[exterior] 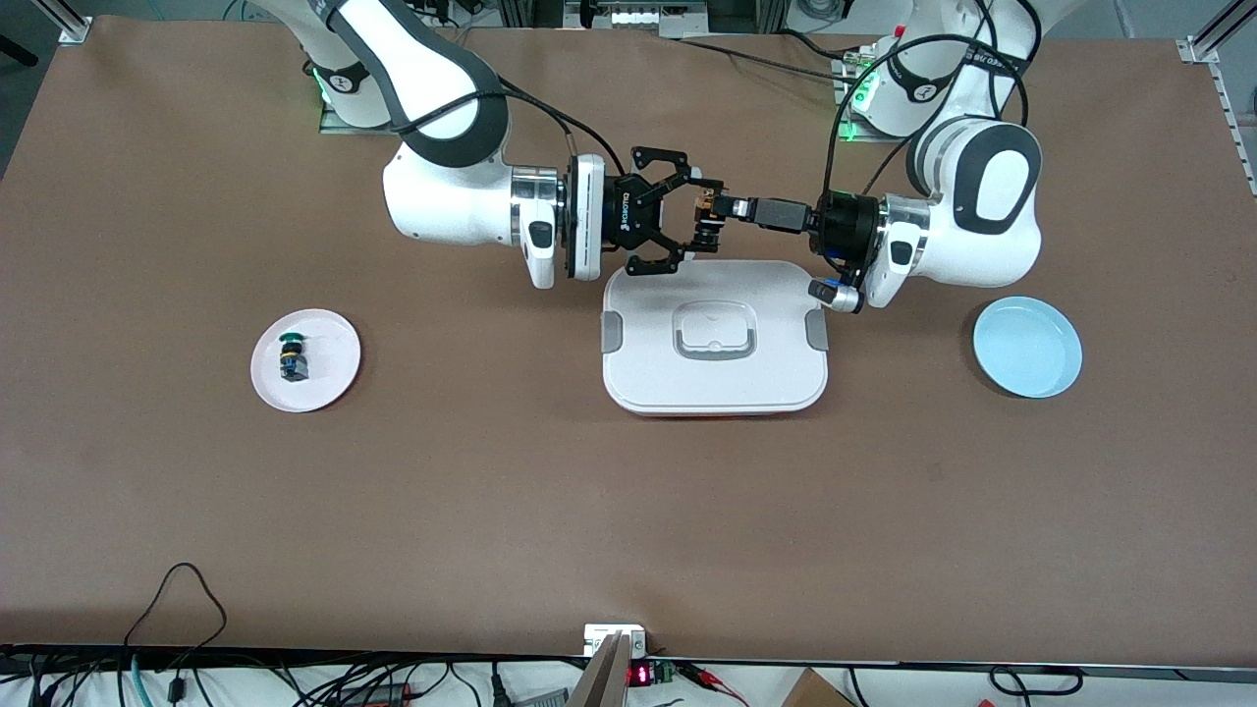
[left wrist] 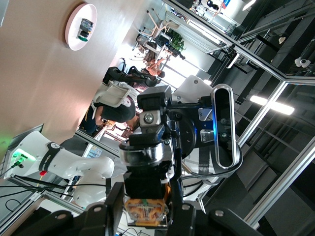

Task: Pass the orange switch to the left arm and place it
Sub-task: 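Grasp the orange switch with the left gripper and open the right gripper, then carry the switch to the blue dish while the right gripper withdraws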

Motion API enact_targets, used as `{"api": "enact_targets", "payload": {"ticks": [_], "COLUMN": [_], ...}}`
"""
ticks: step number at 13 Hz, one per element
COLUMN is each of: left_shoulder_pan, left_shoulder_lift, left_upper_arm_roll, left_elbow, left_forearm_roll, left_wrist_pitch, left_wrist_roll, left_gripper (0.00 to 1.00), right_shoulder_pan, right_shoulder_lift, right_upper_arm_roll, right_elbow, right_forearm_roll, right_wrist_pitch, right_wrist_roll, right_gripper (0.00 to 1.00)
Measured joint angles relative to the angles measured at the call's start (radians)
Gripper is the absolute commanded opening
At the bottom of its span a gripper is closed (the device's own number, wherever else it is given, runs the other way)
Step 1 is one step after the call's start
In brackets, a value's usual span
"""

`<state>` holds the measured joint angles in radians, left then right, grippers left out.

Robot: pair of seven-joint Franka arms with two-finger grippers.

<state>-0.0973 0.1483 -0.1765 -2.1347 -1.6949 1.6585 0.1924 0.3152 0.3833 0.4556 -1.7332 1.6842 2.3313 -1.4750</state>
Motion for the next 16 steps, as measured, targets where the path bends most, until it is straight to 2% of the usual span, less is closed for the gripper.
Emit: {"api": "enact_targets", "payload": {"ticks": [1, 3, 11, 13, 16], "left_shoulder_pan": [0.000, 0.000, 0.000, 0.002, 0.026], "left_shoulder_lift": [0.000, 0.000, 0.006, 0.008, 0.008], "left_upper_arm_roll": [0.000, 0.000, -0.007, -0.005, -0.001], "left_elbow": [0.000, 0.000, 0.020, 0.037, 0.097], "left_forearm_roll": [0.000, 0.000, 0.000, 0.022, 0.202], "left_wrist_pitch": [0.000, 0.000, 0.010, 0.011, 0.011], "left_wrist_roll": [0.000, 0.000, 0.002, 0.004, 0.005], "left_gripper": [0.32, 0.31, 0.31, 0.31, 0.31], "right_shoulder_pan": [0.000, 0.000, -0.030, -0.080, -0.181], "right_shoulder_lift": [0.000, 0.000, -0.010, -0.040, -0.110], "right_upper_arm_roll": [0.000, 0.000, -0.004, -0.007, -0.033], "right_elbow": [0.000, 0.000, 0.008, 0.001, -0.052], "right_forearm_roll": [0.000, 0.000, -0.007, -0.068, -0.187], "right_wrist_pitch": [0.000, 0.000, -0.001, -0.010, -0.151], "right_wrist_roll": [0.000, 0.000, -0.001, -0.002, -0.002], "right_gripper": [0.42, 1.00, 1.00, 1.00, 1.00]}}
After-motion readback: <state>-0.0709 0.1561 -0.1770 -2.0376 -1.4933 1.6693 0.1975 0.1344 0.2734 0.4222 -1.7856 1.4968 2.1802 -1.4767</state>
